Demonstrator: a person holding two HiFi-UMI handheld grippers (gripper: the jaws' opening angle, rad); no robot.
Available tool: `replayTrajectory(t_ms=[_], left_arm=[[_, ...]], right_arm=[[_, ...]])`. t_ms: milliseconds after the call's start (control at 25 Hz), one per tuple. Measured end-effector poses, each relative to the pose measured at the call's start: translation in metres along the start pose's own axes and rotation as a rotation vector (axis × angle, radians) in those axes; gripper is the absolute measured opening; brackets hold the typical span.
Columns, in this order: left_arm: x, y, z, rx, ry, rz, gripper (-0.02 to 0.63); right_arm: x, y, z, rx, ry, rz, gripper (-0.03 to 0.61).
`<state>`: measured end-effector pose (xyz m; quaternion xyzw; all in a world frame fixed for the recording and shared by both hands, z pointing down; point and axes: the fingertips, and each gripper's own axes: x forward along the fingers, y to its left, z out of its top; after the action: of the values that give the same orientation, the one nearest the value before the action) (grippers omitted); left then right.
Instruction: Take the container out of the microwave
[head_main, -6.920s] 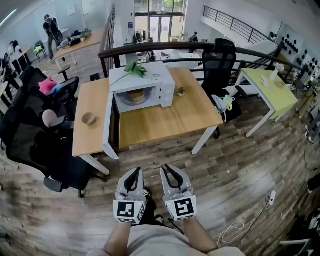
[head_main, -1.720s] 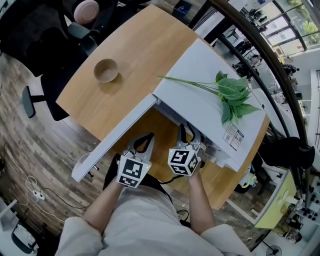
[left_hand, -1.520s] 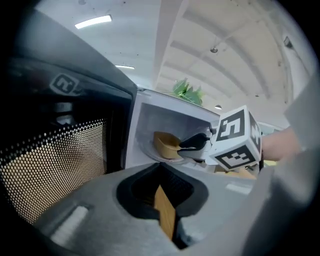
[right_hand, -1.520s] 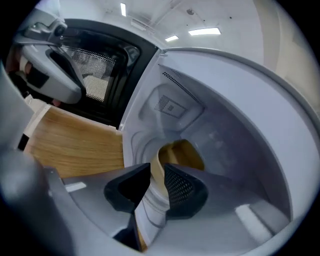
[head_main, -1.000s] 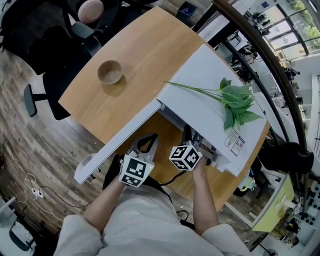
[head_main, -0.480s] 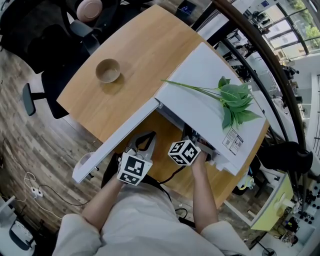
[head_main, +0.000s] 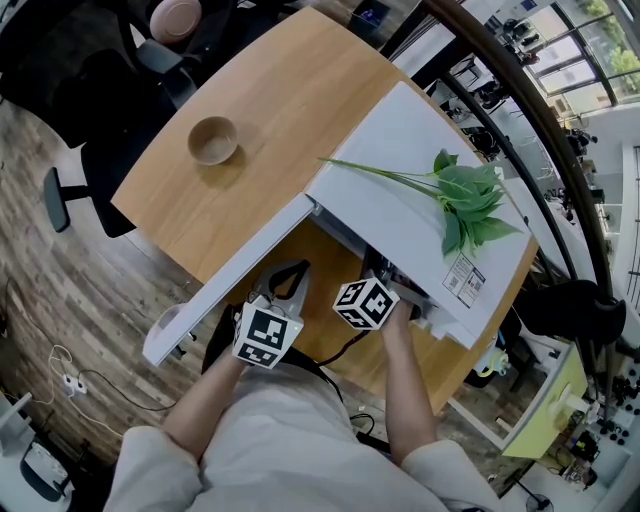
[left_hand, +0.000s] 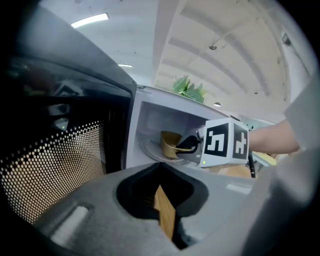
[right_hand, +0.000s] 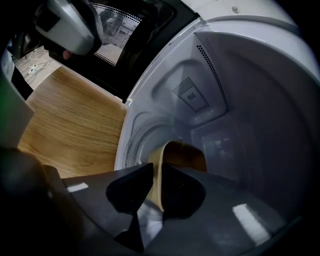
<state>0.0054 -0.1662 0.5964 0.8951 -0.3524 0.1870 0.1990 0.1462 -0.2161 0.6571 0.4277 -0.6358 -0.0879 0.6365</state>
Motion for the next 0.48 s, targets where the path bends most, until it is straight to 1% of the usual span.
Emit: replayTrajectory(t_ms=[480], left_arm=[[-0.0023,-0.0016,-0.0023,0.004,0.002,0.005,0.003]], right_arm=[[-0.0058,0.0060,0.0005,0.024,-0.014,0.028,0.057]])
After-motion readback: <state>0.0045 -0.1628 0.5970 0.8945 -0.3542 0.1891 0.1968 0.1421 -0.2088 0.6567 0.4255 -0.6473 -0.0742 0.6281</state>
